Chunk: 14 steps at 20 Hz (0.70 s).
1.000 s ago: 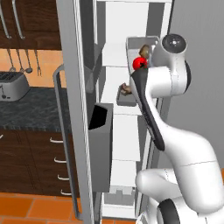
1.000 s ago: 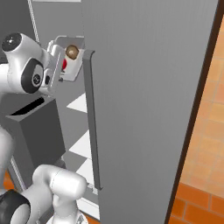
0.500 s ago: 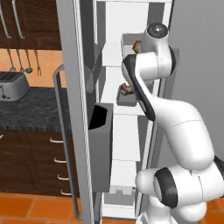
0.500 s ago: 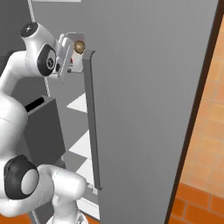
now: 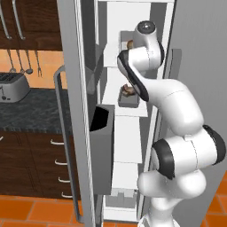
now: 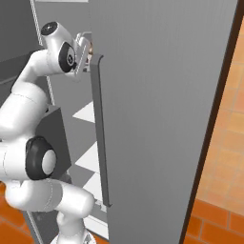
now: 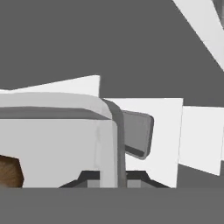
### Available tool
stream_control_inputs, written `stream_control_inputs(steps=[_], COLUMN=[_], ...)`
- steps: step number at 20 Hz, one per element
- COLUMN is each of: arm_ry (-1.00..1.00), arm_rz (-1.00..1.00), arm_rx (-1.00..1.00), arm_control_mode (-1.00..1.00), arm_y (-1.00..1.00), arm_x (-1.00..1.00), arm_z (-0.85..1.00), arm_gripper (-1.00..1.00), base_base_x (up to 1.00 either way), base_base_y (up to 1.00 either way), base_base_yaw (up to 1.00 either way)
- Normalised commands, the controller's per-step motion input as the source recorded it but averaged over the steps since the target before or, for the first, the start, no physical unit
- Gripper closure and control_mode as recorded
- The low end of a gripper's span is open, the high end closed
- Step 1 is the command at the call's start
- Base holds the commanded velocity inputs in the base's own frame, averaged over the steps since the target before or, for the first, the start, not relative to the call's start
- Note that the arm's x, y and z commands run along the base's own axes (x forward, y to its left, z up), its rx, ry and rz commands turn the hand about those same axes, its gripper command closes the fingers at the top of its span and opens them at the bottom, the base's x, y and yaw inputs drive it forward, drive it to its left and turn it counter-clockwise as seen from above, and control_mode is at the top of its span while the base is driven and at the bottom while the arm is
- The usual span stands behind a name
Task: Take the meat container that has the steak and place it on the second highest rack of the freezer. Then take the vegetable container that has the tomato and mushroom and place it on the highest rack of the freezer.
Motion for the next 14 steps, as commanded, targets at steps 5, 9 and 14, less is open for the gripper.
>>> stream_control_inputs(steps=[5,9,14], arm_ry=[0.07,0.05,0.03], arm_rz=[-0.02,-0.03,-0.03], arm_rx=[0.00,0.00,0.00], arm_control_mode=[-1.00,-1.00,-1.00], arm_y=[0.00,0.00,0.00], arm_x=[0.70,0.67,0.61], arm_z=[0.00,-0.01,-0.13], arm_gripper=[1.00,1.00,1.00], base_base_x=[0.00,0.00,0.00], base_base_y=[0.00,0.00,0.00], base_base_yaw=[0.00,0.00,0.00])
